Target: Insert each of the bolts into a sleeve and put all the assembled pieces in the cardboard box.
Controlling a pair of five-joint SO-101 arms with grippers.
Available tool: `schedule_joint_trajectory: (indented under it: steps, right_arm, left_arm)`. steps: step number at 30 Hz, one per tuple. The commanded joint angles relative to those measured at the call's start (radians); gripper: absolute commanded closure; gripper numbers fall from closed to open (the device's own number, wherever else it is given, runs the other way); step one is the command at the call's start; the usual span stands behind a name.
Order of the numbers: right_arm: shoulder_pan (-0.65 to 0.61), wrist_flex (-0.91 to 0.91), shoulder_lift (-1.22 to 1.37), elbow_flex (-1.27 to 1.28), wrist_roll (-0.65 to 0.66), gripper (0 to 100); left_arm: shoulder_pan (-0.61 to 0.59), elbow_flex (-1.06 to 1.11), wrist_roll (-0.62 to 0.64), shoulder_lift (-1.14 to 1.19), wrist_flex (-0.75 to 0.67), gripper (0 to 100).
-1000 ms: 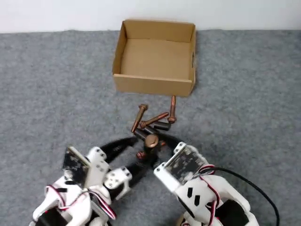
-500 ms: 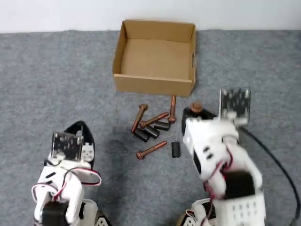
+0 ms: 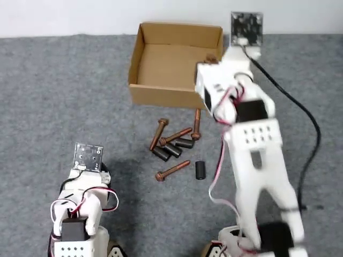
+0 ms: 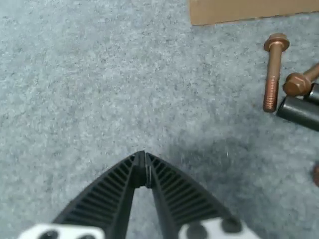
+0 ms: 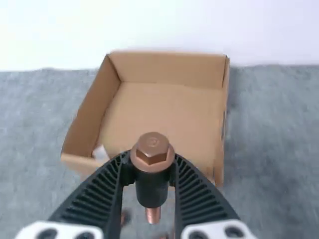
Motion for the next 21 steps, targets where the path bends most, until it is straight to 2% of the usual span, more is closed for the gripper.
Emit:
schedule_joint_trajectory:
  steps: [1,9,18,21]
  right_arm:
    - [0.012,-0.105,0.13,-0.143,0.054,99.0]
    - [0.012,-0.268,0.466,-0.293,0.218,99.0]
    - [-0.004,-0.239,0.757,-0.419,0.348,98.3]
    - [-0.007,-0.199,0.809,-0.419,0.377,91.6]
  left_arm:
    - [0.003,-0.007,-0.005,-0.006,-0.051,100]
    - [0.002,-0.007,-0.005,-0.003,-0.04,100]
    - [-0.003,-0.007,-0.005,0.0,-0.069,100]
    - [0.002,-0.007,-0.005,0.0,-0.071,100]
